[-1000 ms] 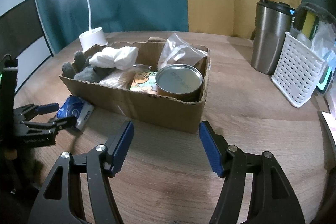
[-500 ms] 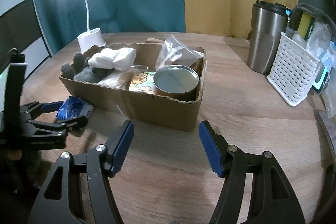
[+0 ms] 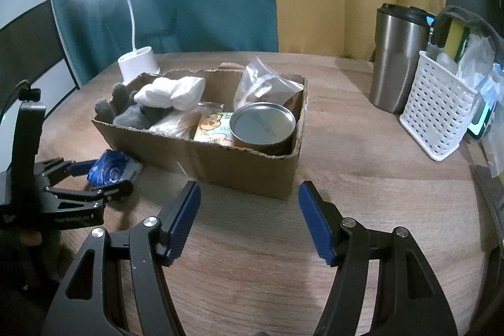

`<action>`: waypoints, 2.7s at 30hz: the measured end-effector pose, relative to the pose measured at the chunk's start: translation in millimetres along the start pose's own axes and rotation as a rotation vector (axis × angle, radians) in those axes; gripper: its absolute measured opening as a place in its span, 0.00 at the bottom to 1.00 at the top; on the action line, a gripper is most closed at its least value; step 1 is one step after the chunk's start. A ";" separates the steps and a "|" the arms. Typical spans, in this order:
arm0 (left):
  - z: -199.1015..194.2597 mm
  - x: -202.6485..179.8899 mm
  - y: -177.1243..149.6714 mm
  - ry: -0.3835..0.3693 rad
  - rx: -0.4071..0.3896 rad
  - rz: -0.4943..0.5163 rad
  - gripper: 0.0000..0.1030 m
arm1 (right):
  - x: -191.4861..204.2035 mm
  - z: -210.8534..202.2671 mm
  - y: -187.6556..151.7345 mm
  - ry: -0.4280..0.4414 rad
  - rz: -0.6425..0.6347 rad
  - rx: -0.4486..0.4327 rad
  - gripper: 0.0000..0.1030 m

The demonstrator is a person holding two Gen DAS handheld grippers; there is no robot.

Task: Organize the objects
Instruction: 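Move the left gripper to the blue wet-wipe pack and grasp it, then lift the blue pack with the left gripper and carry it over the box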

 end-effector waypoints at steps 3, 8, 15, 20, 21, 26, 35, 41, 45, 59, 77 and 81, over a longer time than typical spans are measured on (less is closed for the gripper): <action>-7.6 -1.7 -2.4 -0.018 -0.006 -0.008 0.73 | 1.3 -2.3 1.0 0.003 -0.005 -0.006 0.66; -26.4 -4.5 -2.0 -0.035 -0.033 -0.026 0.73 | 3.8 -6.4 1.2 0.007 -0.013 -0.013 0.66; -51.9 -8.5 3.1 -0.050 -0.101 -0.018 0.73 | 4.0 -14.4 1.6 0.010 -0.017 -0.027 0.66; -64.4 -7.3 9.7 -0.051 -0.129 -0.026 0.73 | 4.7 -18.0 2.1 0.014 -0.020 -0.032 0.66; -66.9 -7.3 10.4 -0.052 -0.134 -0.028 0.73 | 4.7 -18.2 2.2 0.015 -0.021 -0.031 0.66; -77.8 -8.5 19.4 -0.055 -0.162 -0.033 0.73 | 4.1 -21.2 4.6 0.018 -0.025 -0.037 0.66; -88.7 -17.8 35.9 -0.068 -0.203 -0.023 0.73 | -2.4 -28.7 12.4 0.014 -0.020 -0.056 0.66; -90.4 -26.3 46.5 -0.086 -0.221 -0.021 0.73 | -8.3 -30.9 16.5 0.012 -0.014 -0.063 0.66; -87.6 -32.0 55.4 -0.096 -0.226 -0.020 0.73 | -11.9 -30.5 19.5 0.010 -0.013 -0.063 0.66; -67.6 -52.8 76.9 -0.117 -0.216 -0.009 0.73 | -26.3 -22.2 32.4 0.002 -0.004 -0.057 0.66; -35.3 -78.9 89.1 -0.123 -0.168 0.019 0.73 | -45.7 -5.6 41.5 -0.004 0.012 -0.036 0.66; -28.3 -86.2 90.2 -0.127 -0.157 0.029 0.73 | -50.3 -4.1 41.6 -0.006 0.019 -0.033 0.66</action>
Point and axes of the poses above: each gripper's, at about its wrist camera, not at the fingertips, and z roughly the way its jaws point, x to its left, y to its top, the point moved 7 cm from there along z, roughly the way its jaws point, and after that the axes turned 13 degrees about y, right-handed, at the moved point
